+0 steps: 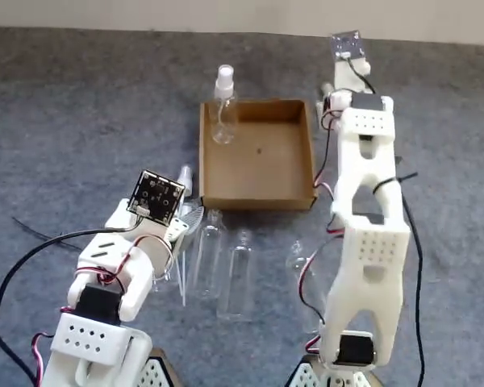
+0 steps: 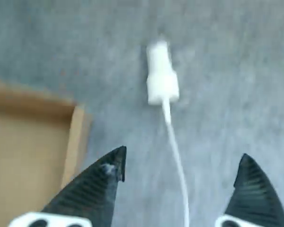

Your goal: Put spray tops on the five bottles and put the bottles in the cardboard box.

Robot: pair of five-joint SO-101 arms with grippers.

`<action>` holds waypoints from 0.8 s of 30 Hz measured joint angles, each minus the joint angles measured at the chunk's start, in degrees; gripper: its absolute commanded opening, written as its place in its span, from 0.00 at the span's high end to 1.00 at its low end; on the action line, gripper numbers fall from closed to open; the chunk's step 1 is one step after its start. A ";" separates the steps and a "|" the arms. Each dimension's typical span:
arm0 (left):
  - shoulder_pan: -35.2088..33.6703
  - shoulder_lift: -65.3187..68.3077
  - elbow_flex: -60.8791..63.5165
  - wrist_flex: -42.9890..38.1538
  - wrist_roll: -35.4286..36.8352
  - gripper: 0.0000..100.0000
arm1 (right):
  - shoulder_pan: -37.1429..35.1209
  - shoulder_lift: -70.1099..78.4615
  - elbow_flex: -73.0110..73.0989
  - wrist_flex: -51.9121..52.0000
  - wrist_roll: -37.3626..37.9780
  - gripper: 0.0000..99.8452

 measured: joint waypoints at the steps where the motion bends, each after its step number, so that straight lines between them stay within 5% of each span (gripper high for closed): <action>1: 0.00 0.00 0.00 0.00 0.00 0.76 | 0.00 3.08 -4.48 0.18 0.00 0.69; 9: 0.00 0.00 0.00 0.00 0.00 0.76 | 0.00 23.65 -32.44 -0.09 0.00 0.70; 16: 0.00 0.00 0.00 0.00 0.00 0.76 | -0.09 34.64 -38.95 -12.22 0.00 0.70; 24: 0.00 0.09 0.00 0.00 0.00 0.76 | 0.35 35.52 -38.51 -13.27 0.00 0.94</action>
